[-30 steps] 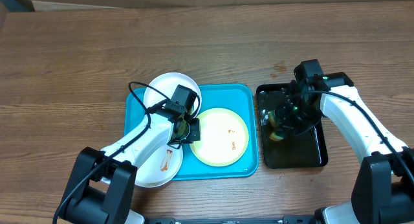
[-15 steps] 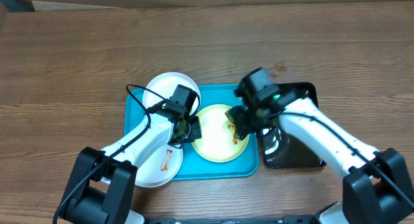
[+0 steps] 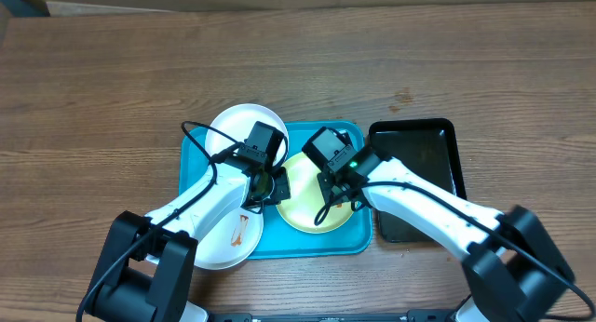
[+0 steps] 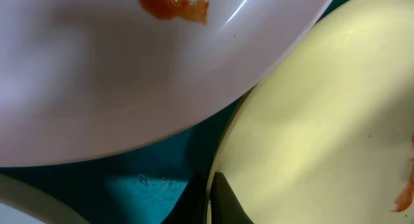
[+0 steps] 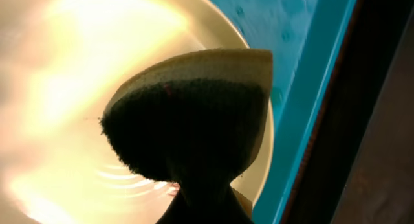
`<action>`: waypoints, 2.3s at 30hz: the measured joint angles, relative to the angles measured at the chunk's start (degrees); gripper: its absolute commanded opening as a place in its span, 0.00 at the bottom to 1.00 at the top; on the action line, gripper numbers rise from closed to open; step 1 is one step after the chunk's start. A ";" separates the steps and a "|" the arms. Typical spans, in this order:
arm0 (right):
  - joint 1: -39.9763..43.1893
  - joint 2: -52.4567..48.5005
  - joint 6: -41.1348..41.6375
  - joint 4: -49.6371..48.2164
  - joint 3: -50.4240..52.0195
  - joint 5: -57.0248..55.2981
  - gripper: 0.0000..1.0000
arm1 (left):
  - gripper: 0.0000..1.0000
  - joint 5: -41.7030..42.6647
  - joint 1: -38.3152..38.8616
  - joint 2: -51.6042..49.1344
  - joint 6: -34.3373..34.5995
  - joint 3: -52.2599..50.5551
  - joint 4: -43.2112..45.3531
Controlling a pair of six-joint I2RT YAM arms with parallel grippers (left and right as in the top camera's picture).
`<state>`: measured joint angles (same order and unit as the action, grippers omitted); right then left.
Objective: Clean dirty plates on tray and stack at the side
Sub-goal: 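Scrub the yellow plate with the sponge while the left gripper holds it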
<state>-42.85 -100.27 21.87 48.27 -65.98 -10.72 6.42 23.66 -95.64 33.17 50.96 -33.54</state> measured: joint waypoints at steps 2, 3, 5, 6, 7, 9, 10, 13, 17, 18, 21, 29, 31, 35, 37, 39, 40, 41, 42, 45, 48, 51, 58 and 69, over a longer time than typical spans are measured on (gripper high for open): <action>0.00 -1.46 0.81 1.33 0.04 -0.63 0.04 | 0.04 0.02 -0.02 0.00 0.00 0.00 0.00; 0.00 -1.95 1.40 2.19 0.09 -0.96 0.12 | 0.04 0.02 0.00 0.00 0.00 0.00 0.00; 0.00 -2.25 2.82 2.95 0.20 -1.55 0.47 | 0.04 0.02 -0.02 0.00 0.00 0.00 0.00; 0.00 -2.25 3.21 3.08 0.20 -1.73 0.60 | 0.04 0.02 -0.02 0.00 0.00 0.00 0.00; 0.02 -2.23 3.50 3.19 0.20 -1.68 0.63 | 0.04 0.02 0.00 0.00 0.00 0.00 0.02; 0.00 -2.23 3.85 3.41 0.20 -1.55 0.65 | 0.04 0.02 0.00 0.00 0.00 0.00 0.04; 0.00 -2.23 3.98 3.41 0.20 -1.46 0.62 | 0.04 0.02 -0.02 0.00 0.00 0.00 0.04; 0.00 -2.23 4.28 2.84 0.20 -1.40 0.53 | 0.04 0.02 0.00 0.00 0.00 0.00 0.04; 0.00 -2.23 4.76 1.92 0.22 -1.27 0.52 | 0.04 0.02 -0.02 0.00 0.00 -0.02 0.04; 0.00 -2.23 4.79 1.25 0.26 -1.25 0.53 | 0.04 0.00 -0.02 0.00 0.00 -0.02 0.04; 0.00 -2.23 4.87 -1.66 0.96 -1.25 0.52 | 0.04 0.00 -0.02 0.00 0.00 -0.02 0.07; 0.00 -2.23 4.94 -3.85 2.99 -1.75 0.04 | 0.04 0.02 -0.02 0.00 0.02 -0.04 0.13; 0.00 -2.23 5.07 -3.78 2.99 -1.73 0.04 | 0.04 0.02 0.00 0.00 0.02 -0.04 0.15; 0.00 -2.23 5.62 -4.76 3.85 -1.79 0.04 | 0.04 0.02 -0.02 0.00 0.02 -0.04 0.15; 0.00 -2.23 6.80 -5.84 4.96 -1.97 0.04 | 0.04 0.02 -0.02 0.00 0.02 -0.04 0.15; 0.00 -2.14 7.63 -7.08 6.03 -1.73 0.04 | 0.04 0.02 -0.02 0.00 0.02 -0.04 0.15; 0.00 -2.01 8.04 -7.61 6.45 -1.49 0.04 | 0.04 0.02 -0.02 0.00 0.02 -0.04 0.15; 0.02 -1.88 8.33 -8.00 6.67 -1.05 0.04 | 0.04 0.00 -0.02 0.00 0.00 -0.04 0.15; 0.11 -1.66 8.59 -8.35 6.93 -0.22 0.04 | 0.04 0.02 -0.02 0.00 0.02 -0.04 0.15; 0.13 -1.51 9.77 -8.83 7.10 1.38 0.04 | 0.04 0.02 -0.02 0.00 0.02 -0.04 0.15; 0.13 -1.46 12.28 -9.09 7.13 2.71 0.04 | 0.04 0.02 -0.02 0.00 0.02 -0.04 0.15; 0.13 -1.46 14.93 -9.14 7.17 3.52 0.04 | 0.04 -0.11 -0.02 0.00 0.02 -0.04 0.13; 0.17 -0.63 19.23 -11.47 8.90 4.15 0.04 | 0.04 -0.26 -0.02 0.00 0.00 -0.04 0.13; 0.44 -0.39 21.18 -16.55 9.92 9.92 0.04 | 0.04 -0.26 -0.02 0.00 0.00 -0.04 0.13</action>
<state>-42.41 -100.66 43.05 31.73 -56.05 -0.80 6.15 23.64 -95.64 33.17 50.92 -33.41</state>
